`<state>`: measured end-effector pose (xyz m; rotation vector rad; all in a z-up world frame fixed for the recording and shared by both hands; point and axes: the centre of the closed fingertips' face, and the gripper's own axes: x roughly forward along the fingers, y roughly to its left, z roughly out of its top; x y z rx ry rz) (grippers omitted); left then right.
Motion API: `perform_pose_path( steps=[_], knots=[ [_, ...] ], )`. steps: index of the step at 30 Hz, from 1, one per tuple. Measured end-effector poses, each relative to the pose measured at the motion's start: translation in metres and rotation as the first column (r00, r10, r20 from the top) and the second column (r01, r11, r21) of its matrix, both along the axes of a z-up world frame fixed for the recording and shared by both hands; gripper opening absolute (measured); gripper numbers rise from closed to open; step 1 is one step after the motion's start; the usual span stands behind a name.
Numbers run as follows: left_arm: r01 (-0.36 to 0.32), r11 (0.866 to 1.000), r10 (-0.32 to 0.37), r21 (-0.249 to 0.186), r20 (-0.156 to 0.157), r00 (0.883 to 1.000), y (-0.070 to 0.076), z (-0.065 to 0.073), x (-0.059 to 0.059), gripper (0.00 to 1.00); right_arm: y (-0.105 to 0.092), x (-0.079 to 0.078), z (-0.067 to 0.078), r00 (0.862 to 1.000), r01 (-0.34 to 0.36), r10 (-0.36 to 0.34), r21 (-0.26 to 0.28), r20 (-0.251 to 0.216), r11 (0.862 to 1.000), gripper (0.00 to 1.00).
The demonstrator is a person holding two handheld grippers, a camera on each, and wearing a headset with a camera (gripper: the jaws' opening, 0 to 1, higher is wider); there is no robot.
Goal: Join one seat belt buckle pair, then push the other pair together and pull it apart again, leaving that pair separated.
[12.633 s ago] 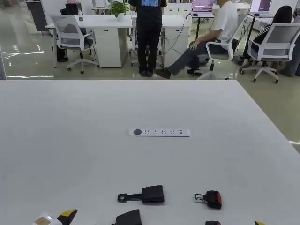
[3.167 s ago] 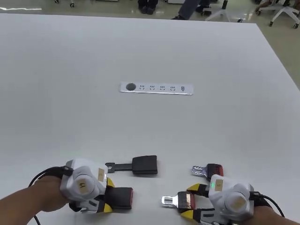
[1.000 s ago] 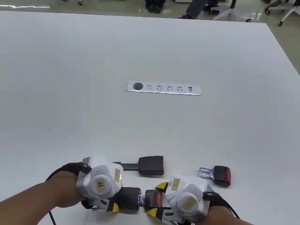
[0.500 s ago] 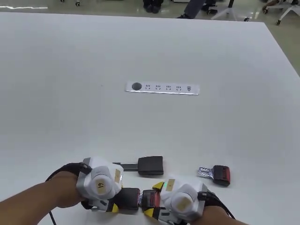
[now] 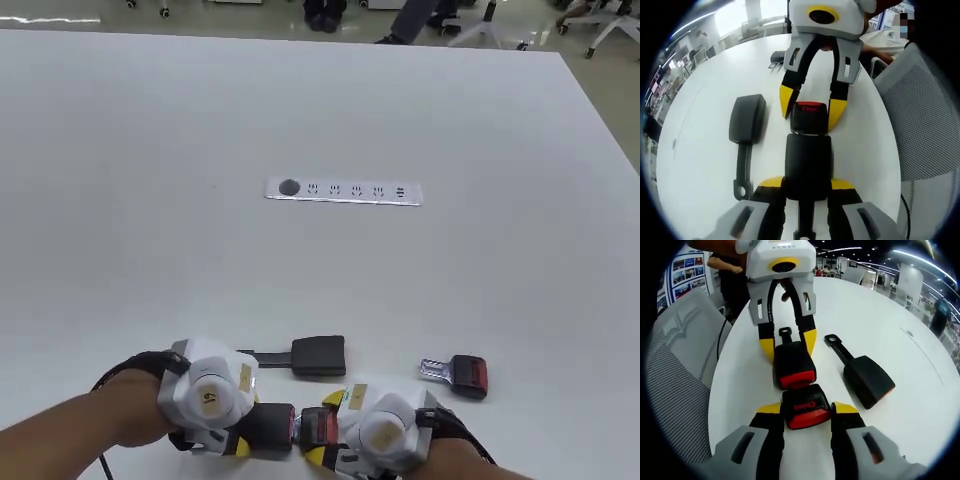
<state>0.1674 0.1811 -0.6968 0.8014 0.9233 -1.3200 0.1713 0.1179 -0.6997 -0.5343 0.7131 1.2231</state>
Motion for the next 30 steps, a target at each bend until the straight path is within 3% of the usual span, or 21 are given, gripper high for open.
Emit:
perform_pose_path(
  steps=[12, 24, 30],
  knots=[
    [0.002, 0.999, -0.002, -0.041, -0.012, 1.0, 0.0023, 0.0041, 0.0006, 0.32, -0.0005, -0.0001, 0.0031, 1.0, -0.021, 0.021, 0.007, 0.012, 1.0, 0.33],
    [0.008, 0.995, -0.01, -0.1, -0.02, 1.0, 0.0044, 0.0038, 0.0026, 0.31, -0.0035, -0.0026, 0.0064, 0.999, -0.041, 0.04, 0.058, 0.017, 0.997, 0.32],
    [0.015, 0.992, -0.02, -0.127, -0.039, 0.999, -0.0002, 0.0045, -0.0008, 0.31, -0.0046, -0.0041, 0.0062, 0.998, -0.053, 0.052, 0.084, 0.019, 0.995, 0.32]
  ],
)
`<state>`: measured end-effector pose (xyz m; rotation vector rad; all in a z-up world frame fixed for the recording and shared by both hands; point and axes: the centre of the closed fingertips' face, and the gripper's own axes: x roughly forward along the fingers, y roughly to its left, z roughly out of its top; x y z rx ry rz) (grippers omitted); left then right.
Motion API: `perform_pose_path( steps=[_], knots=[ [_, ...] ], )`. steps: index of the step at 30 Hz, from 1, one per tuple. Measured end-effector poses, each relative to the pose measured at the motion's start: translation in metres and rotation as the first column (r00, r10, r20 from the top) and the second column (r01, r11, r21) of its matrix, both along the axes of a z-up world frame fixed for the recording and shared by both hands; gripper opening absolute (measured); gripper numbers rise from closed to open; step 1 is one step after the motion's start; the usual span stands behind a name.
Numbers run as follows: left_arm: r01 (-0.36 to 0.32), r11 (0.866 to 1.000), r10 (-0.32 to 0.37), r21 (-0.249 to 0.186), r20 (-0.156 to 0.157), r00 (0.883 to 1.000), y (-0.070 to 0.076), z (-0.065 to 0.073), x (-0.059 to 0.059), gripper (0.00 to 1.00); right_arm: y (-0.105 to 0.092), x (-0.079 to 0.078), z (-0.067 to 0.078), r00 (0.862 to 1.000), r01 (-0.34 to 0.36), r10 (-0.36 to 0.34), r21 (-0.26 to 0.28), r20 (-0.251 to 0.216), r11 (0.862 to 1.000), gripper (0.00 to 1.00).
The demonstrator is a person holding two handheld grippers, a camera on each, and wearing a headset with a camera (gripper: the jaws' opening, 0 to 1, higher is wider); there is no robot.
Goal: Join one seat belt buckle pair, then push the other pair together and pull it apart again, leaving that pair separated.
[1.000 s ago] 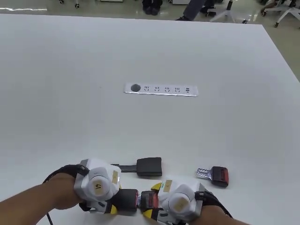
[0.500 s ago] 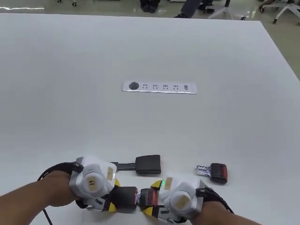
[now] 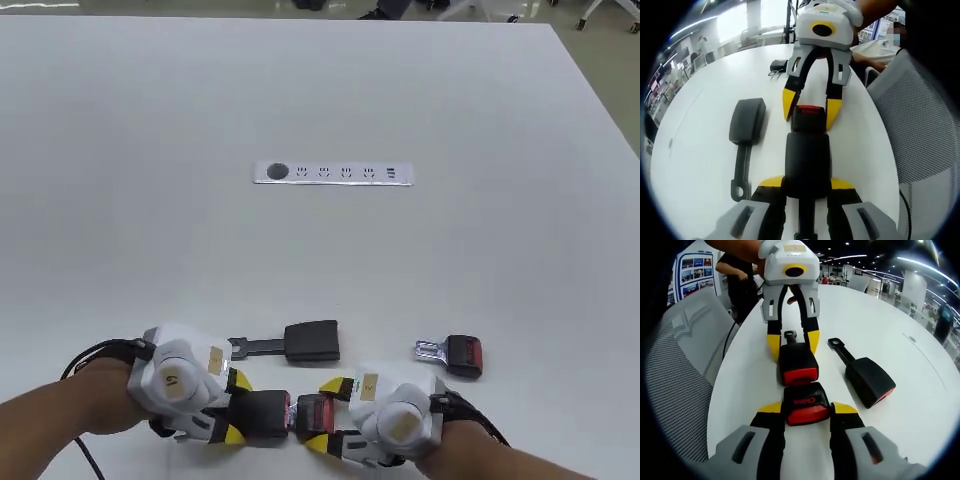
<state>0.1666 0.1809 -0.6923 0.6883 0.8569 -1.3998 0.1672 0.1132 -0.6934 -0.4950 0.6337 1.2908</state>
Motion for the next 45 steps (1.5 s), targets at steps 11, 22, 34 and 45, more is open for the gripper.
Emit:
perform_pose_path(
  steps=[11, 22, 34, 45],
  knots=[
    [0.0, 0.999, -0.001, -0.033, -0.008, 1.0, 0.0003, 0.0008, -0.001, 0.31, 0.0005, -0.0003, -0.0005, 1.0, -0.005, 0.005, 0.028, 0.0, 1.0, 0.32],
    [-0.009, 0.999, 0.008, -0.042, -0.014, 1.0, 0.0021, -0.0004, -0.0009, 0.31, 0.0001, -0.0013, 0.0014, 1.0, 0.01, -0.01, 0.063, -0.007, 0.998, 0.32],
    [-0.023, 0.999, 0.023, 0.026, 0.014, 1.0, -0.0012, -0.0014, -0.0023, 0.32, 0.0001, -0.003, 0.0038, 1.0, 0.025, -0.025, 0.035, 0.001, 0.999, 0.34],
    [-0.013, 0.996, 0.01, 0.088, 0.037, 0.999, 0.0014, -0.0035, 0.0001, 0.33, -0.0007, -0.0008, 0.0, 0.999, 0.036, -0.036, -0.009, 0.011, 0.999, 0.35]
  ],
)
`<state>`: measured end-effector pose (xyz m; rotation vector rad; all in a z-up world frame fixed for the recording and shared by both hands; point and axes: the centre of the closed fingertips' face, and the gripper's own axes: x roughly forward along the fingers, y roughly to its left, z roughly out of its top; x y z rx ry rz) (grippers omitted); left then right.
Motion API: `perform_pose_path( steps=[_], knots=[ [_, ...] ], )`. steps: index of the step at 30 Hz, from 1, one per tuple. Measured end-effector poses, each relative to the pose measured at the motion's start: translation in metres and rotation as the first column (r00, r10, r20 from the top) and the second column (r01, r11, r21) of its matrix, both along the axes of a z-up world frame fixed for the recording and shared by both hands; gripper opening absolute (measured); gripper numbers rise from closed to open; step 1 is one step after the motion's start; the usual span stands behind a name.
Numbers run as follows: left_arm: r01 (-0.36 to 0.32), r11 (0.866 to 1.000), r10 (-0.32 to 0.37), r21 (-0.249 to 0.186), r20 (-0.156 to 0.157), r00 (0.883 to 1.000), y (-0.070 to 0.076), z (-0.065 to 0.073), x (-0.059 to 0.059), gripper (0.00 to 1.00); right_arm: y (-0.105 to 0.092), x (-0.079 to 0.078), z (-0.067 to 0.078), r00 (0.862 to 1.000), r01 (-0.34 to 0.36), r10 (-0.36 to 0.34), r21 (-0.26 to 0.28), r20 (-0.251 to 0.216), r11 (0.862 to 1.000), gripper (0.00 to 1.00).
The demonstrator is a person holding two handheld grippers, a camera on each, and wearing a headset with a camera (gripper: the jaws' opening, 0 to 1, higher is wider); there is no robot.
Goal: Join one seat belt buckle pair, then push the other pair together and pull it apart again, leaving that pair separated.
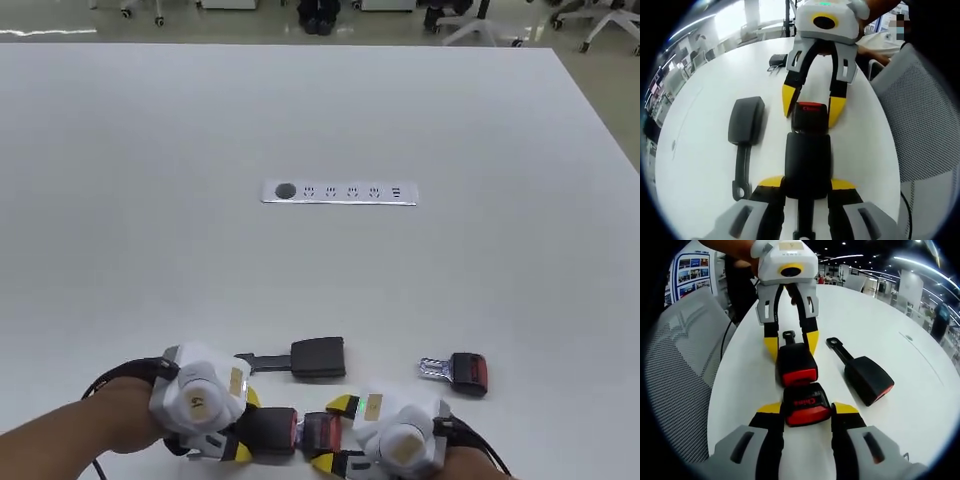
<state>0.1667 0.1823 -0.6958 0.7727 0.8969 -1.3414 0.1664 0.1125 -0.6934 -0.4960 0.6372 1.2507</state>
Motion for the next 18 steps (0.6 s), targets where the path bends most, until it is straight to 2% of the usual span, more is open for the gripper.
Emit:
perform_pose_path(
  steps=[8, 11, 13, 14, 15, 17, 18],
  knots=[
    [-0.011, 0.999, 0.01, 0.05, 0.007, 1.0, -0.005, -0.001, 0.0, 0.35, -0.002, 0.0, 0.001, 1.0, 0.017, -0.016, -0.023, 0.027, 1.0, 0.35],
    [-0.026, 0.999, 0.027, 0.043, -0.008, 1.0, -0.007, 0.0, -0.003, 0.5, -0.004, 0.001, 0.007, 0.999, 0.032, -0.032, -0.004, 0.03, 0.999, 0.38],
    [-0.029, 0.999, 0.028, 0.044, 0.006, 1.0, -0.008, 0.004, -0.003, 0.57, -0.005, 0.006, 0.011, 0.998, 0.048, -0.049, 0.017, 0.034, 0.999, 0.46],
    [-0.04, 0.998, 0.039, 0.041, 0.021, 0.999, -0.009, 0.005, 0.0, 0.59, -0.005, 0.007, 0.013, 0.998, 0.052, -0.053, 0.024, 0.031, 0.998, 0.48],
    [-0.062, 0.998, 0.061, 0.017, 0.035, 0.998, -0.012, 0.009, 0.003, 0.6, -0.006, 0.005, 0.017, 0.998, 0.058, -0.059, 0.043, 0.026, 0.997, 0.51],
    [-0.084, 0.996, 0.085, -0.02, 0.017, 0.996, -0.017, 0.018, 0.001, 0.64, -0.009, 0.004, 0.024, 0.997, 0.065, -0.067, 0.063, 0.026, 0.996, 0.57],
    [-0.083, 0.996, 0.084, -0.022, 0.026, 0.996, -0.016, 0.017, 0.002, 0.66, -0.012, 0.004, 0.025, 0.997, 0.068, -0.07, 0.066, 0.03, 0.996, 0.59]
  ],
)
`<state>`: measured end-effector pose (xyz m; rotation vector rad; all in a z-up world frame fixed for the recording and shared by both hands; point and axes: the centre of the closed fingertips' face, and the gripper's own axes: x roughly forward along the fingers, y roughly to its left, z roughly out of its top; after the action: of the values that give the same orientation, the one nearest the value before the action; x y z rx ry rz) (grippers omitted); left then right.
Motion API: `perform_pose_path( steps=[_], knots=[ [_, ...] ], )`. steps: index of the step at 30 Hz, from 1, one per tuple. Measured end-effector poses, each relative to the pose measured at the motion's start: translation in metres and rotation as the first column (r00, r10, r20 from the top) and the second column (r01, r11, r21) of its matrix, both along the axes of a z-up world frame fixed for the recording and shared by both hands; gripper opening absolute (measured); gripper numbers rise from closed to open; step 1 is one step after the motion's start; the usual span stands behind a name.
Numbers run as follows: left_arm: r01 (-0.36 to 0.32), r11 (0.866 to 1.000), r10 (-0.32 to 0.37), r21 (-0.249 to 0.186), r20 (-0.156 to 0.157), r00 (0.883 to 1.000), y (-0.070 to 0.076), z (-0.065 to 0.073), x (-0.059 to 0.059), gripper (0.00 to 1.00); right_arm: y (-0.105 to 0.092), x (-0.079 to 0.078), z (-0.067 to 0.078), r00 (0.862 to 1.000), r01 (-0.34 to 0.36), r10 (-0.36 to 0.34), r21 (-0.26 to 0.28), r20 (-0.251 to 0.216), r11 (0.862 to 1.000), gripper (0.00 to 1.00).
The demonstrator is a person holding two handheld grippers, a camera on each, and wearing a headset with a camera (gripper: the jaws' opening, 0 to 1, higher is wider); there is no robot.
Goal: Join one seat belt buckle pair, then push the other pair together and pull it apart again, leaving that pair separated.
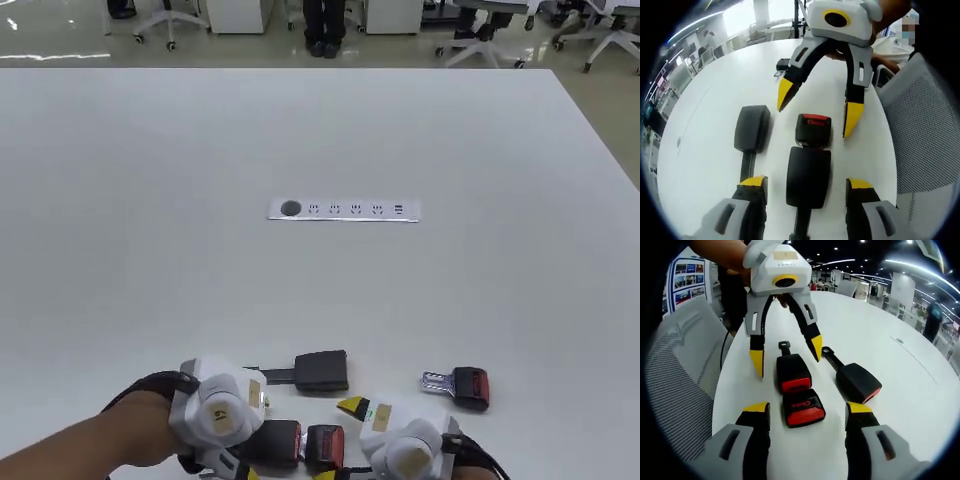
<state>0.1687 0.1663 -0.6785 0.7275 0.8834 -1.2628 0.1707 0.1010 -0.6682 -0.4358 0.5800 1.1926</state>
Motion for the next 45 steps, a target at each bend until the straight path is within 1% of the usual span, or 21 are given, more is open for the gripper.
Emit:
perform_pose_path(
  steps=[3, 4, 6, 8, 10, 12, 13, 16, 17, 18, 21, 23, 27, 29, 31, 34, 36, 39, 40, 41, 45],
  knots=[
    [-0.02, 1.0, 0.021, -0.014, 0.024, 1.0, 0.001, 0.005, 0.005, 0.68, -0.01, 0.0, 0.003, 1.0, 0.022, -0.022, 0.003, -0.014, 1.0, 0.68],
    [-0.041, 0.999, 0.042, -0.031, 0.022, 0.999, -0.002, 0.012, 0.007, 0.68, -0.014, 0.0, 0.005, 1.0, 0.027, -0.027, 0.007, -0.011, 1.0, 0.7],
    [-0.062, 0.997, 0.063, -0.045, 0.02, 0.998, -0.003, 0.014, 0.008, 0.69, -0.019, 0.001, 0.007, 0.999, 0.038, -0.038, 0.013, -0.009, 0.999, 0.7],
    [-0.071, 0.996, 0.073, -0.057, 0.027, 0.997, -0.005, 0.019, 0.01, 0.71, -0.027, 0.005, 0.01, 0.998, 0.063, -0.063, 0.021, 0.001, 0.998, 0.7],
    [-0.082, 0.994, 0.085, -0.077, 0.029, 0.996, -0.008, 0.024, 0.011, 0.71, -0.034, 0.009, 0.011, 0.996, 0.09, -0.09, 0.044, -0.006, 0.995, 0.73],
    [-0.096, 0.991, 0.1, -0.092, 0.034, 0.994, -0.01, 0.024, 0.015, 0.72, -0.042, 0.015, 0.009, 0.995, 0.103, -0.103, 0.044, 0.001, 0.994, 0.73],
    [-0.105, 0.989, 0.109, -0.103, 0.036, 0.993, -0.011, 0.026, 0.017, 0.72, -0.046, 0.012, 0.014, 0.994, 0.107, -0.107, 0.043, 0.006, 0.993, 0.73],
    [-0.142, 0.98, 0.149, -0.141, 0.035, 0.988, -0.016, 0.034, 0.024, 0.72, -0.058, 0.019, 0.02, 0.993, 0.117, -0.118, 0.046, 0.014, 0.992, 0.75],
    [-0.165, 0.972, 0.173, -0.17, 0.033, 0.984, -0.019, 0.039, 0.028, 0.72, -0.064, 0.018, 0.025, 0.993, 0.118, -0.119, 0.041, 0.02, 0.992, 0.75],
    [-0.178, 0.967, 0.186, -0.183, 0.026, 0.982, -0.02, 0.041, 0.03, 0.72, -0.068, 0.019, 0.026, 0.992, 0.119, -0.12, 0.037, 0.029, 0.992, 0.75],
    [-0.196, 0.96, 0.206, -0.2, 0.026, 0.978, -0.024, 0.049, 0.036, 0.72, -0.084, 0.029, 0.026, 0.991, 0.129, -0.13, 0.037, 0.021, 0.991, 0.75],
    [-0.211, 0.954, 0.221, -0.213, 0.024, 0.975, -0.028, 0.054, 0.039, 0.72, -0.092, 0.031, 0.028, 0.991, 0.132, -0.133, 0.037, 0.022, 0.991, 0.74],
    [-0.219, 0.947, 0.23, -0.236, 0.022, 0.973, -0.034, 0.057, 0.046, 0.72, -0.111, 0.039, 0.029, 0.989, 0.145, -0.146, 0.036, 0.023, 0.989, 0.74],
    [-0.22, 0.946, 0.232, -0.238, 0.022, 0.972, -0.037, 0.059, 0.049, 0.72, -0.118, 0.042, 0.031, 0.988, 0.149, -0.15, 0.036, 0.023, 0.988, 0.74],
    [-0.217, 0.946, 0.23, -0.241, 0.025, 0.973, -0.036, 0.057, 0.054, 0.72, -0.125, 0.045, 0.033, 0.988, 0.154, -0.155, 0.041, 0.009, 0.987, 0.73],
    [-0.22, 0.943, 0.233, -0.251, 0.024, 0.972, -0.043, 0.059, 0.061, 0.71, -0.136, 0.054, 0.034, 0.988, 0.154, -0.155, 0.037, 0.01, 0.987, 0.73],
    [-0.223, 0.941, 0.236, -0.255, 0.021, 0.971, -0.043, 0.058, 0.066, 0.71, -0.139, 0.057, 0.034, 0.987, 0.161, -0.161, 0.038, -0.003, 0.986, 0.73],
    [-0.224, 0.939, 0.237, -0.261, 0.016, 0.971, -0.042, 0.054, 0.076, 0.71, -0.15, 0.067, 0.031, 0.986, 0.164, -0.164, 0.035, -0.015, 0.986, 0.73],
    [-0.223, 0.939, 0.235, -0.261, 0.015, 0.972, -0.045, 0.056, 0.076, 0.71, -0.152, 0.068, 0.03, 0.986, 0.165, -0.164, 0.036, -0.026, 0.986, 0.73],
    [-0.221, 0.94, 0.232, -0.26, 0.012, 0.973, -0.046, 0.052, 0.078, 0.71, -0.155, 0.072, 0.027, 0.986, 0.165, -0.163, 0.035, -0.038, 0.986, 0.73],
    [-0.218, 0.94, 0.225, -0.262, -0.004, 0.974, -0.043, 0.038, 0.087, 0.71, -0.161, 0.076, 0.022, 0.984, 0.168, -0.166, 0.03, -0.066, 0.985, 0.72]
  ],
)
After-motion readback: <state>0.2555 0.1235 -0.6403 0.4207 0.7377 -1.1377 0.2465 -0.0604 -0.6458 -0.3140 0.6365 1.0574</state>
